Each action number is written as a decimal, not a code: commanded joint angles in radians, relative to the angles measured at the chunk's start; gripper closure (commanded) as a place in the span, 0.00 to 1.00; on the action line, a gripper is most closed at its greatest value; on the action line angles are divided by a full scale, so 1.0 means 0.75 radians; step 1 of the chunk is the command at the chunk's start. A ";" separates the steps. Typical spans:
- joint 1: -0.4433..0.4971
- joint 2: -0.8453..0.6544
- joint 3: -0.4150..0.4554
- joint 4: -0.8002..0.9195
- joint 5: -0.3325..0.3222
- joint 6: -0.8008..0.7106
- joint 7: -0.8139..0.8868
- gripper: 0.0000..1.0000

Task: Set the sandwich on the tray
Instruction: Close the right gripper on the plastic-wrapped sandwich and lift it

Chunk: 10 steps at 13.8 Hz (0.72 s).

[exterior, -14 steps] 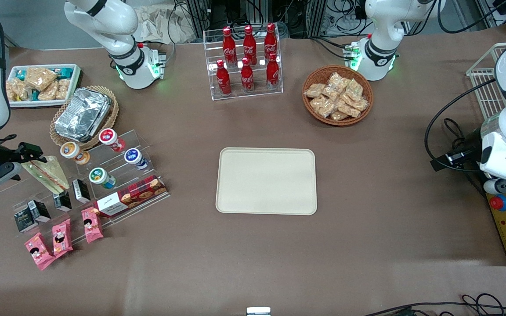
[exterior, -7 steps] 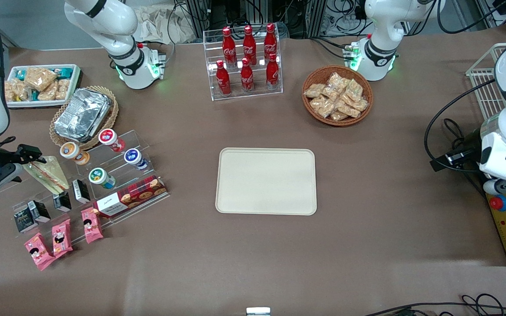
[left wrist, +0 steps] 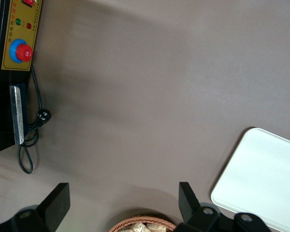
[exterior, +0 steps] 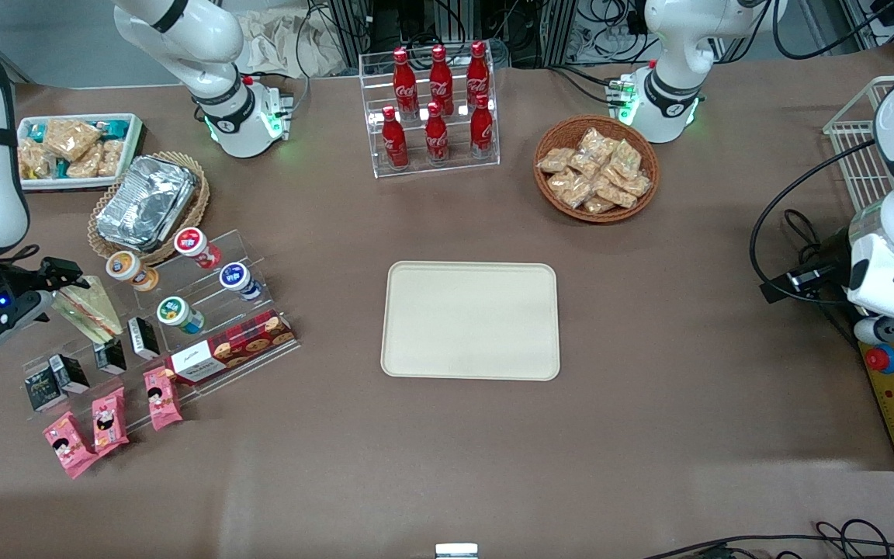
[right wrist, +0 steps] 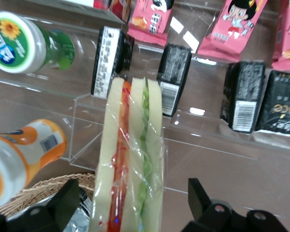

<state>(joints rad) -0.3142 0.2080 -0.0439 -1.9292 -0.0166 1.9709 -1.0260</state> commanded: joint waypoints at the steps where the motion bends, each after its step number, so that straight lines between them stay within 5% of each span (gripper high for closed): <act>1: -0.017 -0.005 0.007 -0.023 -0.013 0.021 -0.019 0.03; 2: -0.015 -0.005 0.007 -0.023 -0.013 0.017 -0.017 0.09; 4: -0.015 -0.005 0.007 -0.021 -0.013 0.000 -0.015 0.42; 7: -0.015 -0.005 0.007 -0.013 -0.011 -0.024 -0.011 0.76; 10: 0.000 -0.007 0.012 0.034 -0.011 -0.057 -0.004 0.82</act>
<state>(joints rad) -0.3169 0.2093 -0.0421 -1.9322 -0.0167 1.9661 -1.0264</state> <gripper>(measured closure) 0.634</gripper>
